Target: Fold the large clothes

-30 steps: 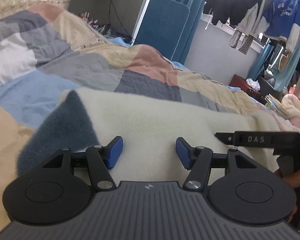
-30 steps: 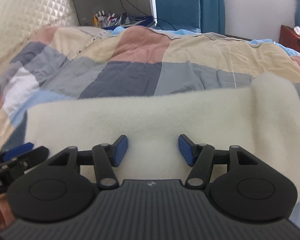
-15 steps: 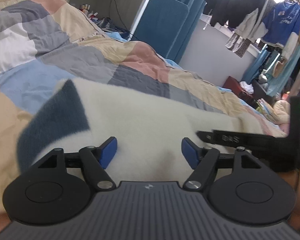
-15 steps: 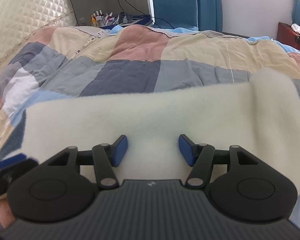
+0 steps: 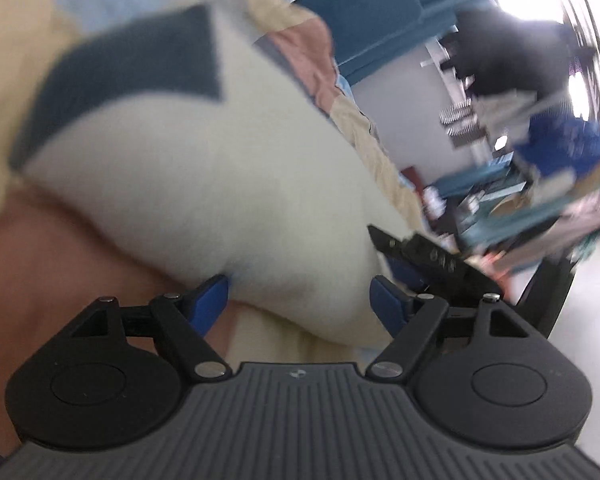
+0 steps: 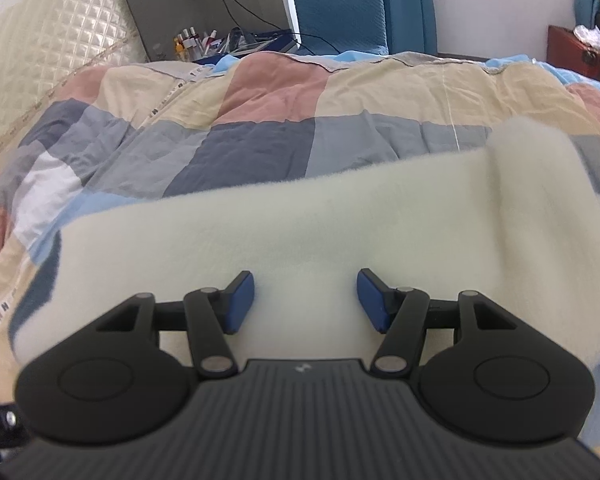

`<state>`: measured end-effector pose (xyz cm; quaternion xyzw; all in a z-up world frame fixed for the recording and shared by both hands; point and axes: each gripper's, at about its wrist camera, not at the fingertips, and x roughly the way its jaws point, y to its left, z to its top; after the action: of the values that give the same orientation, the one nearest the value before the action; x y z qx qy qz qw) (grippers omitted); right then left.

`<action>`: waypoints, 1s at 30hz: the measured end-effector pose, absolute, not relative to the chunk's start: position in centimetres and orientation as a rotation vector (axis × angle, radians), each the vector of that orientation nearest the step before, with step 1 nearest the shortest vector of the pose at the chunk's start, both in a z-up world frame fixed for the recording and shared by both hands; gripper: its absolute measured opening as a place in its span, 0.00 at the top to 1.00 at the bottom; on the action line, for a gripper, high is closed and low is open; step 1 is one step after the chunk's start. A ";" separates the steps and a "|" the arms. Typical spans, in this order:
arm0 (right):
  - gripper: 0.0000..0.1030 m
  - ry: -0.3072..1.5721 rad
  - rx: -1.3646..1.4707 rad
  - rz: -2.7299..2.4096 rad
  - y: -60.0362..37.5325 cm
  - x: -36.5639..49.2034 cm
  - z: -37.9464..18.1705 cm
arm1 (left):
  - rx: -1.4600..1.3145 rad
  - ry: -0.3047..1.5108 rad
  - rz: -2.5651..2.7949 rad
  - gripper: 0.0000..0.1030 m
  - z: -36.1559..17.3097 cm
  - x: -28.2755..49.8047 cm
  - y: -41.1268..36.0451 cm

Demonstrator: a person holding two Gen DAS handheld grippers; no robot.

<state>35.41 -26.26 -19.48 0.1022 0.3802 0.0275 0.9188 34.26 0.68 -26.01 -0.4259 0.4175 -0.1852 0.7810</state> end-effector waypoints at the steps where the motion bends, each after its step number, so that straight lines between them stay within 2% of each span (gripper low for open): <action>1: 0.42 0.783 0.223 0.055 -26.4 35.3 -19.4 | -0.957 0.911 -0.398 0.21 -26.6 34.4 1.0; 5: 0.43 0.785 0.261 0.050 -26.8 34.9 -19.4 | -1.131 0.966 -0.351 0.21 -29.9 35.2 2.2; 11: 0.43 0.789 0.373 0.040 -28.1 34.0 -19.4 | -1.340 0.861 -0.319 0.21 -31.8 35.6 4.2; 15: 0.40 0.799 0.509 0.072 -29.1 33.5 -19.3 | -1.431 0.810 -0.280 0.24 -32.5 35.4 5.0; 21: 0.40 0.809 0.738 0.123 -30.6 32.0 -19.4 | -1.381 0.757 -0.216 0.40 -32.2 35.0 4.5; 27: 0.39 0.857 0.957 0.236 -31.2 31.2 -20.9 | -1.273 0.699 -0.188 0.45 -30.9 35.8 4.2; 28: 0.35 0.870 0.979 0.257 -31.0 31.3 -21.2 | -1.276 0.695 -0.188 0.45 -30.9 35.8 4.2; 29: 0.20 0.875 1.004 0.276 -30.8 31.4 -21.5 | -1.277 0.697 -0.189 0.45 -30.9 35.8 4.2; 30: 0.12 0.879 1.034 0.298 -30.6 31.6 -21.9 | -1.272 0.698 -0.191 0.45 -30.8 35.9 4.2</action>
<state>31.57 -30.64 -21.88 0.4766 0.4049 0.1375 0.7681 35.92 4.16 -30.77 -0.5807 0.3186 -0.0871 0.7441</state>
